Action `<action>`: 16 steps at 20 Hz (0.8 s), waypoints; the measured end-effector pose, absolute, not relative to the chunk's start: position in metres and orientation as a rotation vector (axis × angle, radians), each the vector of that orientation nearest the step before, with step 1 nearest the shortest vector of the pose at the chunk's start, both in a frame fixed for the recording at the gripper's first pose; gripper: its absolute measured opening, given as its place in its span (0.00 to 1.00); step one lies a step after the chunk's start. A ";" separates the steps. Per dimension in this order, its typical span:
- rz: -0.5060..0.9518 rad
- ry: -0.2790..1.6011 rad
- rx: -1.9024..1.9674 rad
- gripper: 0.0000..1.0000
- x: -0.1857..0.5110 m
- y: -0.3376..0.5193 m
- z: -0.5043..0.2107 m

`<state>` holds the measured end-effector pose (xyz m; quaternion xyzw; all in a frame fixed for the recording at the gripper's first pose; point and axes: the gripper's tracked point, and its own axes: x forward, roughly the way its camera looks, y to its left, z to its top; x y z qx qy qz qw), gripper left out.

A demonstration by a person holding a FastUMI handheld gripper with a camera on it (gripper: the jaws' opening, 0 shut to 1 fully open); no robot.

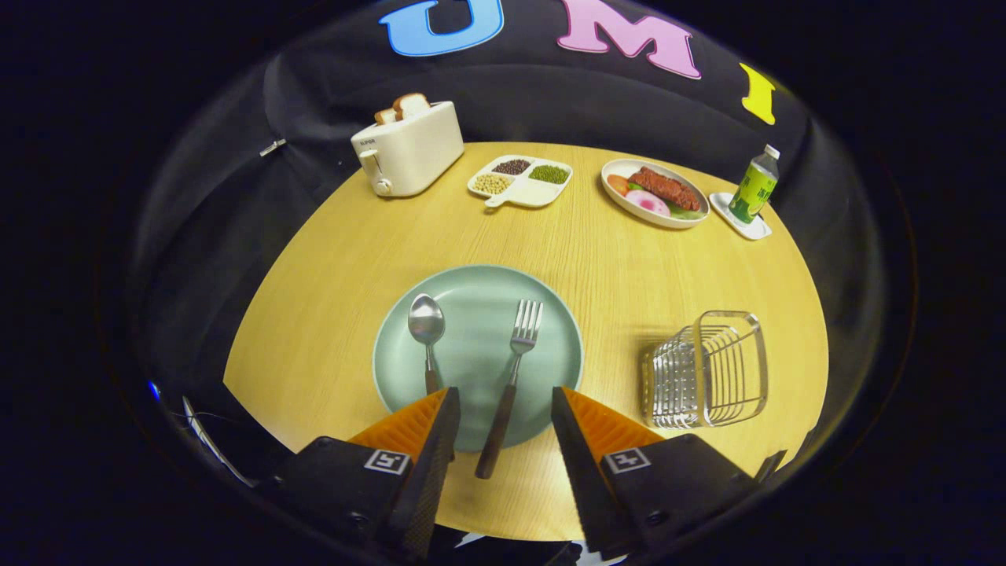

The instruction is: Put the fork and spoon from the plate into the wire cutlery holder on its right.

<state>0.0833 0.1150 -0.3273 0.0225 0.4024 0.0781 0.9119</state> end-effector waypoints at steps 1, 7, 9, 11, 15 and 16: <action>0.154 0.848 0.042 0.68 0.084 0.117 -0.334; 0.092 0.961 0.014 0.45 0.091 0.117 -0.373; 0.092 0.989 0.036 0.43 0.092 0.122 -0.378; 0.084 1.019 0.030 0.40 0.092 0.123 -0.385; 0.034 1.048 -0.004 0.13 0.090 0.115 -0.385; 0.025 1.040 -0.015 0.13 0.092 0.112 -0.383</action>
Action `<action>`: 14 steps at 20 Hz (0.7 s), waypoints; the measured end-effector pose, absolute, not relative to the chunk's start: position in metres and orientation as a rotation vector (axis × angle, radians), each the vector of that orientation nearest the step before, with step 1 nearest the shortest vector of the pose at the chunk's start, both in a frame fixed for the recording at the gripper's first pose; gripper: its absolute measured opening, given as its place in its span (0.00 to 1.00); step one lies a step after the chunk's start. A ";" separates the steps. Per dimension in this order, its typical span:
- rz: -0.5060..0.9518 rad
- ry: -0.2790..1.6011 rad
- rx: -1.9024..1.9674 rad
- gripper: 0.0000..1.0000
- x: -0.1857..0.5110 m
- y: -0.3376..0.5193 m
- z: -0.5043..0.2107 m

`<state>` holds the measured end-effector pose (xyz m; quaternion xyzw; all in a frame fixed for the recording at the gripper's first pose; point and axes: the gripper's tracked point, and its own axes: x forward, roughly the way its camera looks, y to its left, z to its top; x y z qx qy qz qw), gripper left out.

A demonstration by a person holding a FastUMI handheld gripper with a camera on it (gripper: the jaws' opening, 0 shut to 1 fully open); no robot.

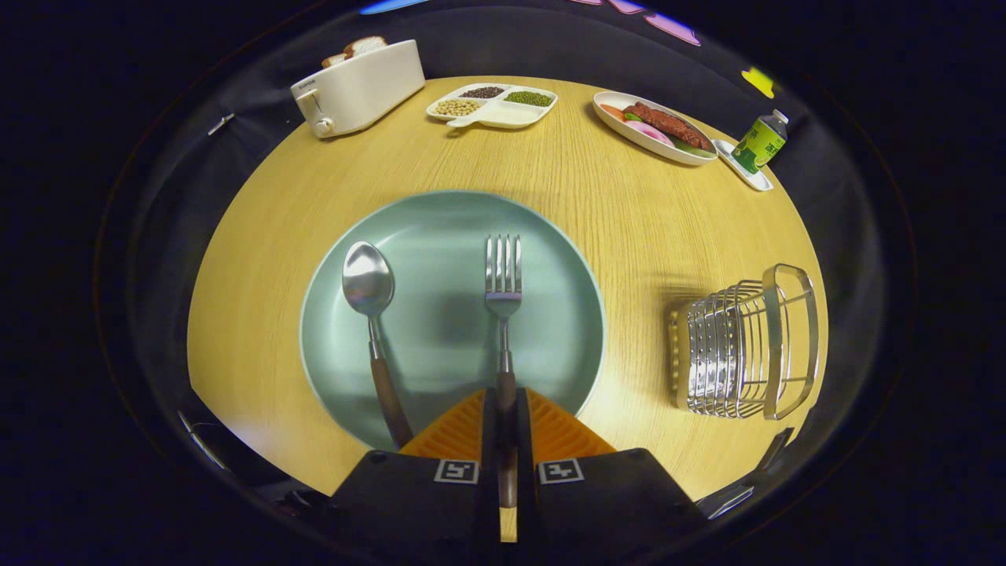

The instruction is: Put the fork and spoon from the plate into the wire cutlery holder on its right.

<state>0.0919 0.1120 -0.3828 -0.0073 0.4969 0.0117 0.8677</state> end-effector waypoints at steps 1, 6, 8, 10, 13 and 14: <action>0.018 1.032 -0.022 0.13 0.093 0.109 -0.379; 0.059 1.001 0.027 0.13 0.092 0.105 -0.346; 0.081 0.983 0.030 0.13 0.091 0.101 -0.328; 0.092 0.979 0.008 0.13 0.092 0.095 -0.320; 0.117 1.038 0.020 0.09 0.087 0.097 -0.334; 0.124 1.049 0.039 0.09 0.087 0.099 -0.336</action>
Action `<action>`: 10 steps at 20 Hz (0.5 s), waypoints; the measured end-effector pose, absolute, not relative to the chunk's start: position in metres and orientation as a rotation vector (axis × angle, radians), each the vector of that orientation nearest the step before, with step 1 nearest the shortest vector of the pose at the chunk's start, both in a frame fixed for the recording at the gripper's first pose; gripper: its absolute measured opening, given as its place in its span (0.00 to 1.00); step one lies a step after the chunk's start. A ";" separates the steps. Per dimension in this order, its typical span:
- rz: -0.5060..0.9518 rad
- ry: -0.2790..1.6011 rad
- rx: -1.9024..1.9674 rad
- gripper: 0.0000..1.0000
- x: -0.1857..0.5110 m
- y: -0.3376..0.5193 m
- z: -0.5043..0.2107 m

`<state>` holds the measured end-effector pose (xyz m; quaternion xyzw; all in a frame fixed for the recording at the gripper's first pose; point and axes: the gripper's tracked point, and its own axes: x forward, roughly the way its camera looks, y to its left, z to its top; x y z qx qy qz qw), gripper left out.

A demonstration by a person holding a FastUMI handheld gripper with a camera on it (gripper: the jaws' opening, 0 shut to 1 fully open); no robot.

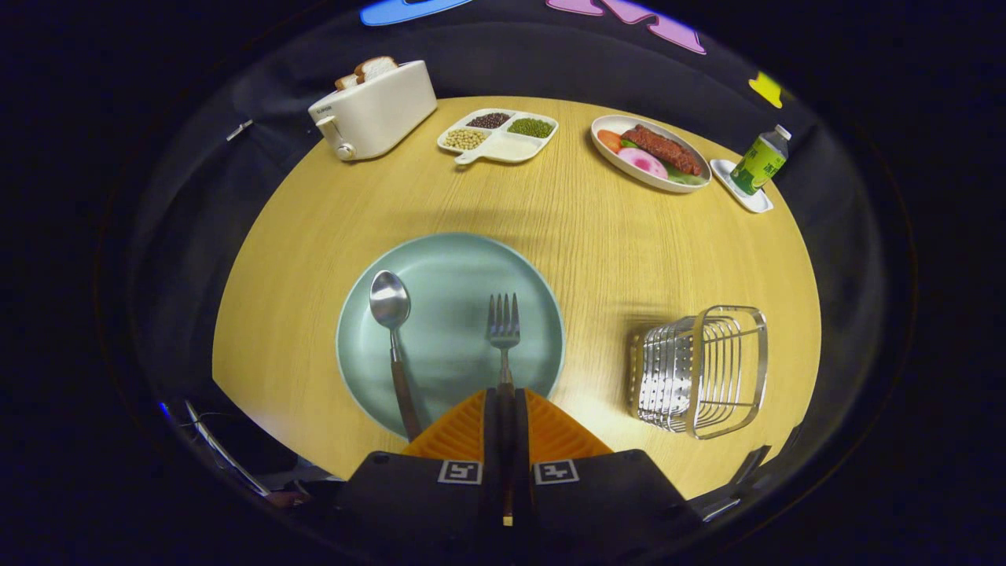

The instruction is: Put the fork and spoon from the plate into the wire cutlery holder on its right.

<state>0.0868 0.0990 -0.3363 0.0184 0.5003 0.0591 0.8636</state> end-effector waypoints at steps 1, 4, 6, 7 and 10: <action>0.128 1.048 0.055 0.09 0.089 0.100 -0.336; 0.141 1.023 0.051 0.09 0.094 0.099 -0.330; 0.142 1.007 0.047 0.09 0.099 0.098 -0.322; 0.142 0.994 0.052 0.09 0.102 0.098 -0.316; 0.151 0.965 0.047 0.09 0.107 0.094 -0.296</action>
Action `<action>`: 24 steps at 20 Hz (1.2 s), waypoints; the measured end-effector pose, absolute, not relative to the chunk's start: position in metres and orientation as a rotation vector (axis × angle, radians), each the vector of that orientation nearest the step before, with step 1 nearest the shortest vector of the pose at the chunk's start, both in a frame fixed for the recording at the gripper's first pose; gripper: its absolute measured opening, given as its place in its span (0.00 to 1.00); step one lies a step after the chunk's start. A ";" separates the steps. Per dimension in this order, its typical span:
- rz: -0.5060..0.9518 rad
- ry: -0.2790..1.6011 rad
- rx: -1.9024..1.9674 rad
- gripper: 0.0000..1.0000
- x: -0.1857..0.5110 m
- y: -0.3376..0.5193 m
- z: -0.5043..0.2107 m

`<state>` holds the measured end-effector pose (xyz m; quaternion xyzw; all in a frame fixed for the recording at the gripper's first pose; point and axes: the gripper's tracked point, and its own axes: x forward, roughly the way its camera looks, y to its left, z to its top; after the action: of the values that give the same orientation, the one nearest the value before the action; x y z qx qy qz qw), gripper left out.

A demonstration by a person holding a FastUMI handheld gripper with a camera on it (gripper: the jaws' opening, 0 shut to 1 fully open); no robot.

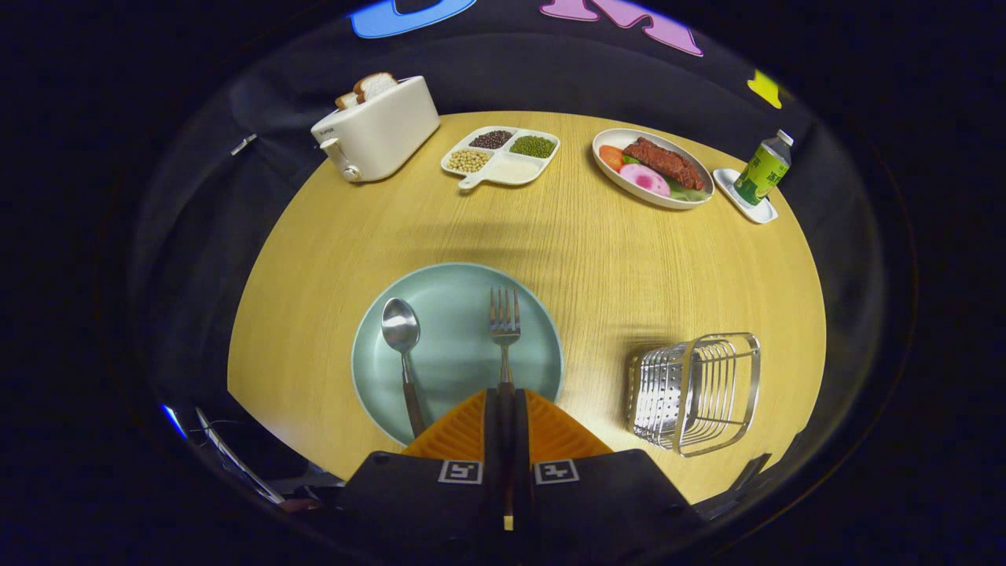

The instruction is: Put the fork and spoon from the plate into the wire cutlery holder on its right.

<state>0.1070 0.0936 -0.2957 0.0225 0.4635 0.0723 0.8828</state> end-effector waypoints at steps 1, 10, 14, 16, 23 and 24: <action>0.159 0.957 0.050 0.09 0.106 0.092 -0.287; 0.216 1.034 0.034 0.09 0.048 -0.001 -0.212; 0.194 1.138 -0.061 0.09 0.036 -0.055 -0.209; 0.213 1.232 -0.106 0.09 0.030 -0.068 -0.218; 0.227 1.495 -0.319 0.09 0.046 -0.083 -0.268; 0.221 1.525 -0.336 0.09 0.049 -0.082 -0.277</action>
<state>0.0488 -0.0822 -0.2769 -0.1513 0.6860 0.0993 0.7047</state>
